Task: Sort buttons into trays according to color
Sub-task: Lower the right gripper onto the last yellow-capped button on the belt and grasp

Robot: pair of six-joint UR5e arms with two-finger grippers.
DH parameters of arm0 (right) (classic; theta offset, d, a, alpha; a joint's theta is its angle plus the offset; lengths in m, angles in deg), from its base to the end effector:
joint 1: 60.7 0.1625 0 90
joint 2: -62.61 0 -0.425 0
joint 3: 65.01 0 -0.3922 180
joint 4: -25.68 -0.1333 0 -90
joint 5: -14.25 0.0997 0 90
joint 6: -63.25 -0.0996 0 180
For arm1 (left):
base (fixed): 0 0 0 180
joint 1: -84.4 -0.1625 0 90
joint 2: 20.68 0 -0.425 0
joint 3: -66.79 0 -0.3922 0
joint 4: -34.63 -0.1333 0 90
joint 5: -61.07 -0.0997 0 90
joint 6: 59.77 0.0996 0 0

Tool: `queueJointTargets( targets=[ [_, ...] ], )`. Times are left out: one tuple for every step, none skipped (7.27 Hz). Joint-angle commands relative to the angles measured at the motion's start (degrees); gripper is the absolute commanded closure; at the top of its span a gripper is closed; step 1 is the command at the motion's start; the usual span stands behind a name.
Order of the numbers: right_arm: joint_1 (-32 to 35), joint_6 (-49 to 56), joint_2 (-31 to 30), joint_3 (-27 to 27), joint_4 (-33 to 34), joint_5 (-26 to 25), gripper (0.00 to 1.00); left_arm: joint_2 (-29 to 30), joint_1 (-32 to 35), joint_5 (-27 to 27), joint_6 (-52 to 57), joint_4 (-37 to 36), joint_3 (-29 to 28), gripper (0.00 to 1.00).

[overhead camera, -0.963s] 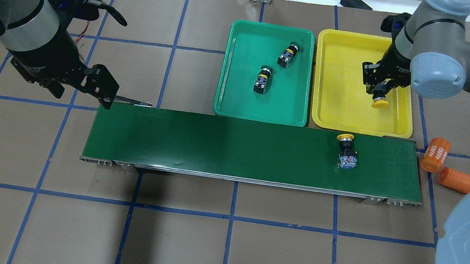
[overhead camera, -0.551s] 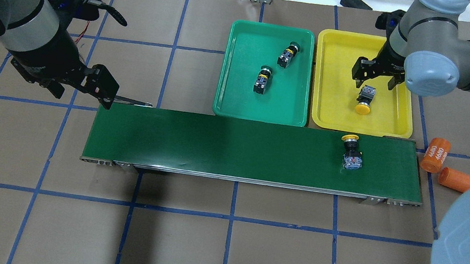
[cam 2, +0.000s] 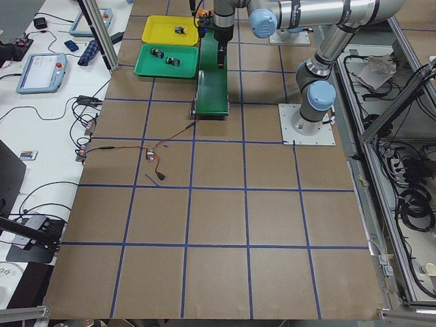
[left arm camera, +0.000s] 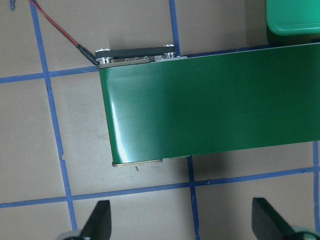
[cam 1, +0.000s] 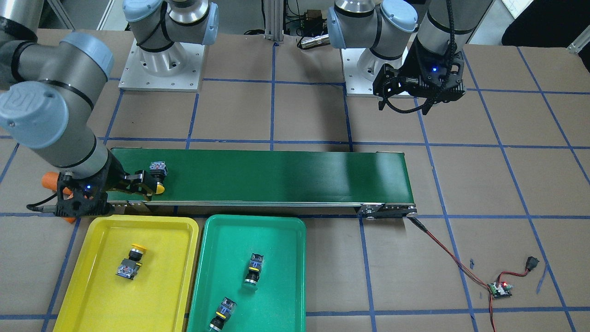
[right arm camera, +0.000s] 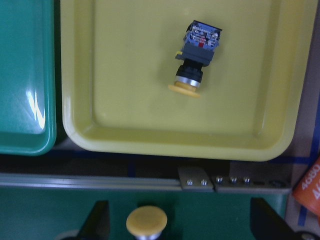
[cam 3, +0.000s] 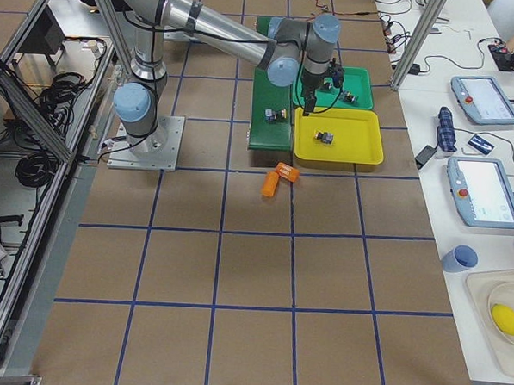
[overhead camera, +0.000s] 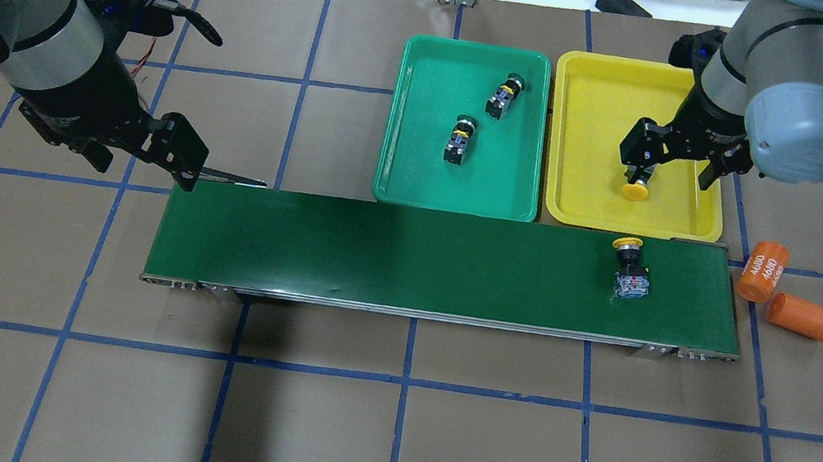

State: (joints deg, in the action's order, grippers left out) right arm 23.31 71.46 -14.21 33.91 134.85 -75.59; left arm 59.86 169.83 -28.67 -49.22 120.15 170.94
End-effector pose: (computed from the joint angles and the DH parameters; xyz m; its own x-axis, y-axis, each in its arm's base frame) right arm 0.0750 -0.5657 0.3242 -0.9992 -0.0384 -0.0101 -0.0389 0.9980 0.0502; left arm -0.0998 -0.4297 0.4497 -0.9945 0.1042 0.0051 0.1042 0.9946 0.0028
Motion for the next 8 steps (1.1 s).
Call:
queueJointTargets(
  targets=[
    [-0.1,-0.1,-6.0,10.0,0.9,0.1,0.04,0.1,0.0,0.0,0.0,0.0,0.0,0.0],
    [-0.2,0.5,-6.1,12.3,3.9,-0.7,0.04,0.1,0.0,0.0,0.0,0.1,0.0,0.0],
    [-0.6,0.7,-5.9,13.7,4.4,-0.9,0.07,0.1,0.0,0.0,0.0,0.1,0.1,0.0],
    [-0.6,0.9,-5.9,14.4,4.5,-1.0,0.13,0.1,0.0,0.0,0.0,0.1,0.1,0.0],
    [-0.6,1.8,-5.3,14.8,6.0,-3.4,0.18,0.1,0.0,0.0,0.0,0.0,0.0,0.0],
    [-0.7,3.3,-4.6,14.9,9.4,-5.2,0.18,0.1,0.0,0.0,0.0,0.1,0.0,0.0],
    [-1.7,4.9,-2.9,14.9,11.3,-5.3,0.25,0.1,0.0,0.0,0.0,0.0,0.0,0.0],
    [-3.0,5.5,-1.7,15.0,11.5,-4.9,0.33,0.1,0.0,0.0,0.0,0.1,0.0,0.0]
  ],
)
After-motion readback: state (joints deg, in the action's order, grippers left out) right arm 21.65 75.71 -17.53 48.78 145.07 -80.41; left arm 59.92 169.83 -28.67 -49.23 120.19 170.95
